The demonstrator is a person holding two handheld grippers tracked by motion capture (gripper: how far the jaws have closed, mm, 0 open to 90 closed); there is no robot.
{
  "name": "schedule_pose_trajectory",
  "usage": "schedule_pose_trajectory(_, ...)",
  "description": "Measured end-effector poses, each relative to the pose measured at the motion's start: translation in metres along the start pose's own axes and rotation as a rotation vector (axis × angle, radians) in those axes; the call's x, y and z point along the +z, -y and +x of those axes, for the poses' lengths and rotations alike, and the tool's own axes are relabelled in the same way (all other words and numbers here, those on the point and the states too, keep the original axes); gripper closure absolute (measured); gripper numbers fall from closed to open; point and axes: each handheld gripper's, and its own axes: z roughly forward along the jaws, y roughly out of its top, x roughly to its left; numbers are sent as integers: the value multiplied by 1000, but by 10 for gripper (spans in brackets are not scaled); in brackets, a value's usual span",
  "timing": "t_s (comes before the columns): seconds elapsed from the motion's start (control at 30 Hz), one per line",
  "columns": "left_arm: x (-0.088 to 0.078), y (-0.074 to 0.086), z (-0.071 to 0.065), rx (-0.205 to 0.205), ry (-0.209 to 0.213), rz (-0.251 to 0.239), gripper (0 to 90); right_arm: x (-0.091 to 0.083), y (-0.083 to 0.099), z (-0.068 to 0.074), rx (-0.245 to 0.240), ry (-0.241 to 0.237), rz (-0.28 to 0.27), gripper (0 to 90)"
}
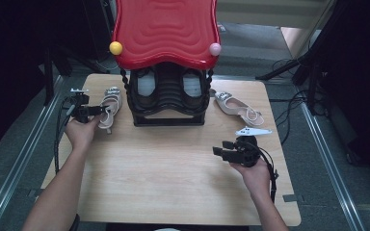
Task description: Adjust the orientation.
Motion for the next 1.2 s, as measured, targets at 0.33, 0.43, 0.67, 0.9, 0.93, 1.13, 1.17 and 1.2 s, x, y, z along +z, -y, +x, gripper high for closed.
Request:
schedule_pose_trajectory(0.33,-5,4,2,-31,-47,-42,711,1,0,1,-4,-1,-1,466)
schedule_pose_trajectory(0.43,-5,6,3,-32,-46,-56,741,1,-1,0,-6,1,-4,468)
schedule_pose_trajectory(0.67,-7,6,13,-145,14,-60,766,0,-1,0,-5,3,-4,469)
schedule_pose_trajectory(0.9,-11,4,14,-198,71,-80,772,0,-1,0,-4,4,-3,469)
schedule_pose_trajectory(0.93,-12,4,14,-189,75,-87,774,0,-1,0,-6,4,-3,469)
schedule_pose_trajectory(1.13,-17,3,12,-220,118,-120,777,0,-1,0,-7,3,-6,469)
schedule_pose_trajectory(1.17,-17,3,12,-223,126,-121,777,0,-1,0,-7,3,-6,469)
schedule_pose_trajectory(1.2,-18,3,12,-230,130,-122,778,0,-1,0,-9,4,-5,469)
